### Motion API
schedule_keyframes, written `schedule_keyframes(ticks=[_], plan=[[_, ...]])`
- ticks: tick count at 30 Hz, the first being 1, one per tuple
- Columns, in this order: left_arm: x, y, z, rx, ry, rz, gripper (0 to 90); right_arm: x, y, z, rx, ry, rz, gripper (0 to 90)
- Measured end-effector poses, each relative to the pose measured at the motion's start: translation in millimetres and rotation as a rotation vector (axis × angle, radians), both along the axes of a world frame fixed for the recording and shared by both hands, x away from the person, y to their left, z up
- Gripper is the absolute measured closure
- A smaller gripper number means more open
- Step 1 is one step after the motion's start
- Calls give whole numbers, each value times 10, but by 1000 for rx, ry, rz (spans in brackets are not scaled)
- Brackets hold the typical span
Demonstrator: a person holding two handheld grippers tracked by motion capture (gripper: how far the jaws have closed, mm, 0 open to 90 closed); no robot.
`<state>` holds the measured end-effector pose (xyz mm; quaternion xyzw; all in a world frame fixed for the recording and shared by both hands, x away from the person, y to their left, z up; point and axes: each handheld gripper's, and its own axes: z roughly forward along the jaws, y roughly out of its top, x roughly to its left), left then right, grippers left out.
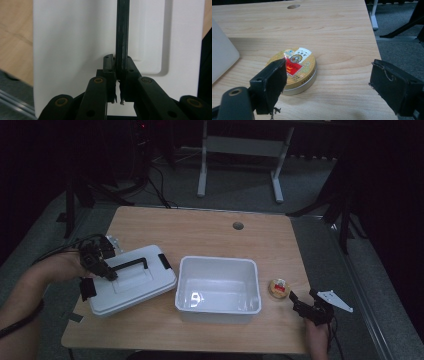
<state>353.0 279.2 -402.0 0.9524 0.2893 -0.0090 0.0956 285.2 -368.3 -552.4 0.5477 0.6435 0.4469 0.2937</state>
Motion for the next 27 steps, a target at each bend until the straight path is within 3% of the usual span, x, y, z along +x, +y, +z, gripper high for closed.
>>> schedule_keyframes(ticks=[11, 15, 24, 27], plan=[[99, 31, -352, -29, -16, 39, 836, -1, 2, 0, -1, -2, 3, 137], [120, 39, -461, -31, -3, 58, 836, -1, 2, 0, -2, -2, 3, 137], [99, 67, -679, -20, -1, 66, 835, 1, 5, 0, -4, 0, 4, 137], [72, 90, -766, -36, 12, 78, 834, 2, 7, 0, -7, 0, 4, 137]])
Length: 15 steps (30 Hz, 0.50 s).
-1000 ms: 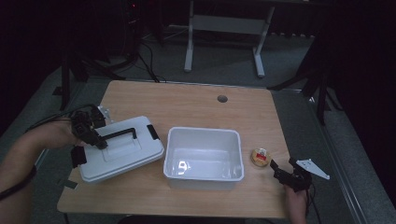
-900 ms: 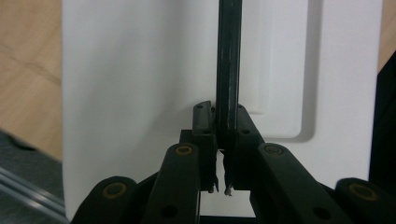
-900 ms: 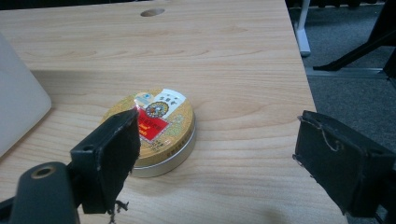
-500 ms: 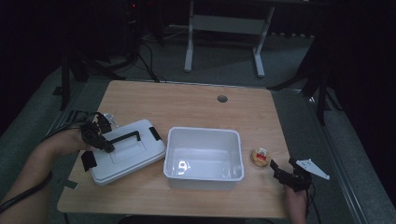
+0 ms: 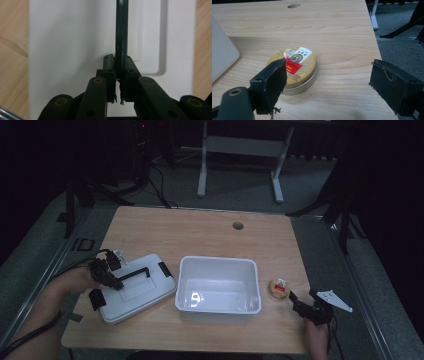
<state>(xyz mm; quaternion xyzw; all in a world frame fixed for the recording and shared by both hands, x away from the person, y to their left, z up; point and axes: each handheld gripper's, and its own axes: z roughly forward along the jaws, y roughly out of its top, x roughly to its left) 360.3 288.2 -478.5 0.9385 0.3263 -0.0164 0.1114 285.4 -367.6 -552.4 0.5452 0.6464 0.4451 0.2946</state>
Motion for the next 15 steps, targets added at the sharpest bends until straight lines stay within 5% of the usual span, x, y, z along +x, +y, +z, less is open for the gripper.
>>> schedule_keyframes(ticks=[10, 15], plan=[[-15, 100, -168, -72, 27, 25, 833, 22, -11, -1, 12, 20, 10, 137], [-5, 121, -166, -95, 36, 28, 786, 65, 8, -1, -10, 80, 67, 137]])
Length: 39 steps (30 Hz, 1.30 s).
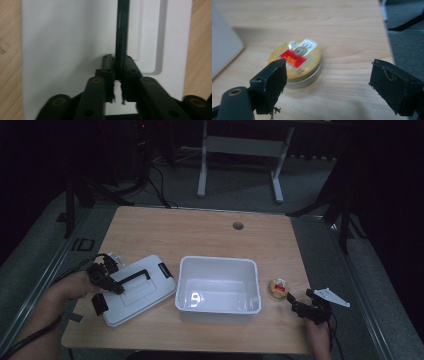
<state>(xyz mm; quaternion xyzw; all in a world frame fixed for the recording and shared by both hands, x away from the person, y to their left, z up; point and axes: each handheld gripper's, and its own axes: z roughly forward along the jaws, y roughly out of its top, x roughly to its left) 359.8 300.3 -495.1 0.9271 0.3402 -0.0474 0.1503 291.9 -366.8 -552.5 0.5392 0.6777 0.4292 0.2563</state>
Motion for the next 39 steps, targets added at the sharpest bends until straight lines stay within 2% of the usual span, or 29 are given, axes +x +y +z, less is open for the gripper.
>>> schedule_keyframes(ticks=[2, 5, 7, 9, 13, 15, 16, 18, 19, 22, 26, 28, 31, 32, 35, 39], plan=[[14, -2, 4, -11, 13, 24, 710, 18, 24, 9, -14, 25, 47, 137], [27, -10, 16, -31, 5, 32, 585, 48, 55, 30, -26, 56, 97, 137], [22, -32, 34, -19, -25, 16, 485, 67, 59, 51, -30, 72, 122, 137], [34, -37, 47, -13, -28, 24, 393, 81, 60, 78, -58, 87, 141, 137], [40, -30, 67, -20, -23, 25, 301, 105, 41, 109, -112, 124, 178, 147], [46, -20, 85, -25, -21, 29, 258, 121, 17, 114, -143, 138, 218, 147], [46, -20, 85, -25, -21, 29, 254, 121, 17, 114, -143, 138, 218, 147], [41, -13, 110, -37, -19, 38, 234, 142, -29, 131, -177, 175, 269, 177], [41, -13, 110, -37, -19, 38, 213, 142, -29, 131, -177, 175, 269, 177], [34, -5, 114, -20, -11, 32, 180, 159, -69, 176, -233, 207, 347, 170], [28, 7, 120, -9, -18, 25, 180, 188, -99, 233, -279, 250, 442, 169], [24, 11, 129, -6, -18, 25, 180, 203, -92, 269, -317, 281, 493, 170], [22, 11, 148, -2, -12, 21, 180, 238, -73, 319, -363, 340, 555, 172], [22, 11, 148, -2, -12, 21, 180, 238, -73, 319, -363, 340, 555, 172], [15, -1, 173, 4, -12, 17, 180, 255, -3, 381, -417, 420, 651, 172], [6, -15, 188, 12, -9, 7, 180, 301, 69, 447, -447, 520, 681, 173]])
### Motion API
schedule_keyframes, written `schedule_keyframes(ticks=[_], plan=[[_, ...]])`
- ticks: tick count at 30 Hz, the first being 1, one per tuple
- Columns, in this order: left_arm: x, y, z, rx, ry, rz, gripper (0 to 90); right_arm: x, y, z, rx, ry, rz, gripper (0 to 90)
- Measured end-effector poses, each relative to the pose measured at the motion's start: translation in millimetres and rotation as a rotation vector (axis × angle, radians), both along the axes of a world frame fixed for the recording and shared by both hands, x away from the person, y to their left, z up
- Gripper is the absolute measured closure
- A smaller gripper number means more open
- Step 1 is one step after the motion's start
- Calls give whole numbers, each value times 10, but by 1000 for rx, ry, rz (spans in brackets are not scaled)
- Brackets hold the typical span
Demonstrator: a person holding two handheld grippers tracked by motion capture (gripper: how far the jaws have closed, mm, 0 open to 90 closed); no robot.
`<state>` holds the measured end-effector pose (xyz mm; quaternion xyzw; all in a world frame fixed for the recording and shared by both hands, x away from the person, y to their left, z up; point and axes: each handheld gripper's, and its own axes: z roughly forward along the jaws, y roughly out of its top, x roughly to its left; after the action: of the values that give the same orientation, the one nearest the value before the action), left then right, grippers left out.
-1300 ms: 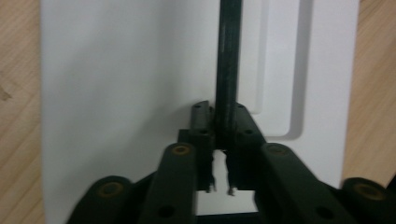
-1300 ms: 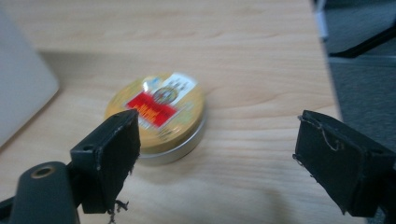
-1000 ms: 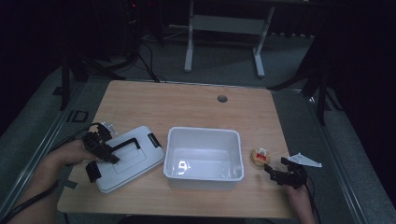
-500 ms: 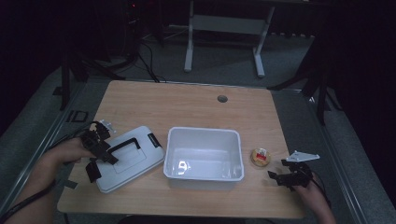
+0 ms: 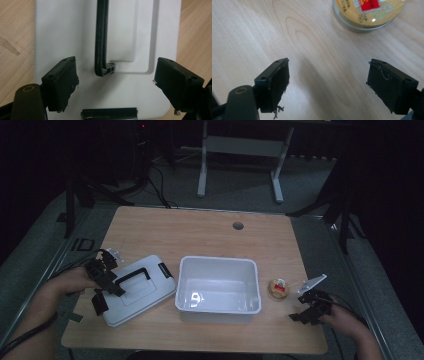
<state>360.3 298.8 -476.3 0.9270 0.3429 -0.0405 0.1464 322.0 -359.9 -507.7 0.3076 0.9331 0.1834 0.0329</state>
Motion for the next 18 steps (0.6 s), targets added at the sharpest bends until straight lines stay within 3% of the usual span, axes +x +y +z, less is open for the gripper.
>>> schedule_keyframes(ticks=[6, 8, 12, 15, 18], plan=[[-10, -7, 4, 4, 8, -5, 181, 19, 144, 29, -137, 107, 82, 172], [-11, -6, 4, 7, 7, -6, 181, 22, 190, 30, -188, 113, 132, 162], [-12, -3, 4, 9, 8, -6, 185, 38, 270, 36, -213, 188, 224, 127], [-12, -2, 4, 13, 10, -8, 185, 42, 323, 14, -265, 221, 293, 128], [-13, -1, 9, 12, 10, -8, 185, 32, 365, -7, -327, 182, 368, 139]])
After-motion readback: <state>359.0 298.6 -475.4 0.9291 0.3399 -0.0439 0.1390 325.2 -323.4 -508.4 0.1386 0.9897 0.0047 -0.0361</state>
